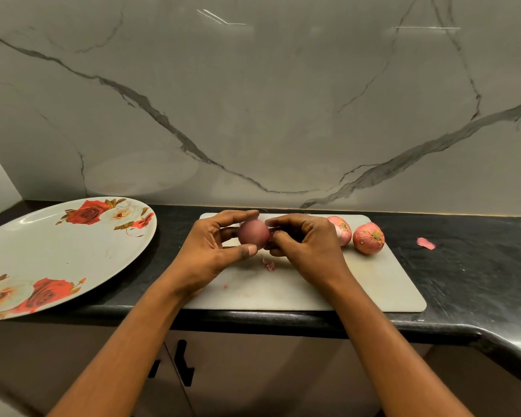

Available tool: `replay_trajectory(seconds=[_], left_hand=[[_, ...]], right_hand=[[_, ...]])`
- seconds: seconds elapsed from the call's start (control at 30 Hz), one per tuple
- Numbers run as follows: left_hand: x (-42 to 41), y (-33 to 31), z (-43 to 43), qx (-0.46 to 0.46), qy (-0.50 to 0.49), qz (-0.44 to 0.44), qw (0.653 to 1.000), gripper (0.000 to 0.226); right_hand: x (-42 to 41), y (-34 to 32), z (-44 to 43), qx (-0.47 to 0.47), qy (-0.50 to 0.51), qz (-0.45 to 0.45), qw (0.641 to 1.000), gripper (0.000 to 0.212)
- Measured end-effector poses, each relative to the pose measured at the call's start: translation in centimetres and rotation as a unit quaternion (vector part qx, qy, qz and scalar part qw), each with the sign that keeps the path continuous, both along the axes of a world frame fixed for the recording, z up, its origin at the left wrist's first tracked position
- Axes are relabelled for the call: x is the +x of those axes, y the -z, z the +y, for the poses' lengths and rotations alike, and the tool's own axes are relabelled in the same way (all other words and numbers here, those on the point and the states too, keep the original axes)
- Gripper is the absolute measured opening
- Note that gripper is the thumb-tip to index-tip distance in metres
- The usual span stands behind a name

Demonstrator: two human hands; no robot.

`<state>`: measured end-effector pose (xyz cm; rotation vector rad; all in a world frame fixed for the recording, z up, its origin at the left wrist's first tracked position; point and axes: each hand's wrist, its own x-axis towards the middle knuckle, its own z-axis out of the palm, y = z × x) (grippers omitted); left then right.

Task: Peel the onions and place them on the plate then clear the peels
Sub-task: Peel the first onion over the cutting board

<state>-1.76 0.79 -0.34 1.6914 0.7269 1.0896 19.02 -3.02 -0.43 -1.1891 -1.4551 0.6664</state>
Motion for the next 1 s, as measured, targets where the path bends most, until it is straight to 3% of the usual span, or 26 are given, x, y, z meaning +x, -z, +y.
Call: replay_trajectory(seconds=[0.4, 0.57, 0.7, 1.0], left_hand=[[-0.28, -0.01, -0.04, -0.009, 0.02, 0.018, 1.0, 0.059], [-0.31, 0.13, 0.02, -0.011, 0.024, 0.008, 1.0, 0.06], [-0.29, 0.11, 0.07, -0.005, 0.02, 0.022, 1.0, 0.06], [-0.43, 0.01, -0.06, -0.012, 0.03, 0.015, 0.999, 0.059]], right_hand=[[0.3, -0.18, -0.03, -0.012, -0.018, 0.014, 1.0, 0.018], [0.14, -0.24, -0.01, -0.009, -0.009, 0.01, 1.0, 0.025], [0.23, -0.31, -0.27, -0.008, -0.021, 0.015, 1.0, 0.014], [0.42, -0.18, 0.02, -0.009, -0.012, 0.01, 1.0, 0.021]])
